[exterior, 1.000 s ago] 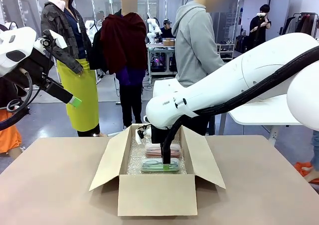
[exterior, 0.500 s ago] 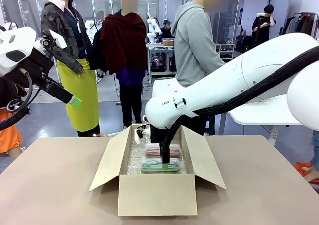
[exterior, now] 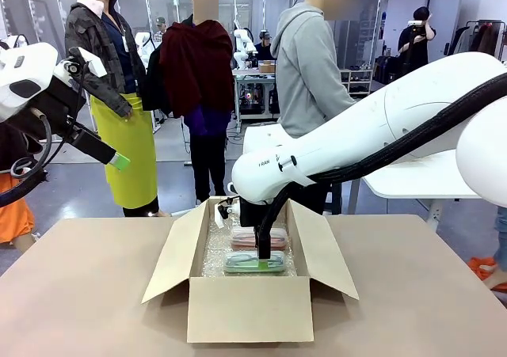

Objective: Pack the glasses set securely to prepare it for shipping.
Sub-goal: Position the Package Box on the left side of the table.

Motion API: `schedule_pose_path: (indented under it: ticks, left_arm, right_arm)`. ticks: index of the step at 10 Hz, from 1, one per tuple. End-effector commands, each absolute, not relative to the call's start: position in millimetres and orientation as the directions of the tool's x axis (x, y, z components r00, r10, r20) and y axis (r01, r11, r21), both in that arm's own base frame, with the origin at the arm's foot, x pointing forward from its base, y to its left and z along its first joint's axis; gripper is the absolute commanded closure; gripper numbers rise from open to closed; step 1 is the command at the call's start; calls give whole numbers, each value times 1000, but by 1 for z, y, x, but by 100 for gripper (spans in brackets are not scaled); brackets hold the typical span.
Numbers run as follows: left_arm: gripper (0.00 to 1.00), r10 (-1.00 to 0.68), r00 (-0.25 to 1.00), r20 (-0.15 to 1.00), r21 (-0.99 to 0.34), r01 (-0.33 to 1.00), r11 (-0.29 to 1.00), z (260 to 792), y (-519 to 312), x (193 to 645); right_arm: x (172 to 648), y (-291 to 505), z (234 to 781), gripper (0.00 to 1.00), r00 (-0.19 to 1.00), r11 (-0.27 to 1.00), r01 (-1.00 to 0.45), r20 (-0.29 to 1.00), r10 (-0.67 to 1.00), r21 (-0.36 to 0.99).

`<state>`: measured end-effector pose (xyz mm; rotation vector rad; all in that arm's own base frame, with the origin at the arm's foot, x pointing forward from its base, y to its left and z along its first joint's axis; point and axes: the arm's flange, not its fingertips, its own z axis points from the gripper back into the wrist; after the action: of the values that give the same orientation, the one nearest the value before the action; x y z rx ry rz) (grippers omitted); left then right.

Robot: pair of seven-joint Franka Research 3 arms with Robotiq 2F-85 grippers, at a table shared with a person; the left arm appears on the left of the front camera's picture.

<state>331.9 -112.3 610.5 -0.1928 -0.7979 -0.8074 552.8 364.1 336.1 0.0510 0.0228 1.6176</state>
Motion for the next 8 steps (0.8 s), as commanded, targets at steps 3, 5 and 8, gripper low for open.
schedule_pose_path:
  ticks: [3, 5, 8]
  left_arm:
    - [0, -573, 419, 705, 139, 710, 690, 612, -111, 331]
    - [0, -573, 419, 705, 139, 710, 690, 612, -111, 331]
    - [0, -573, 419, 705, 139, 710, 690, 612, -111, 331]
  right_arm:
    - [551, 366, 336, 0, -44, -45, -998, 19, 999, 46]
    - [551, 366, 336, 0, -44, -45, -998, 19, 999, 46]
    - [551, 366, 336, 0, -44, -45, -998, 19, 999, 46]
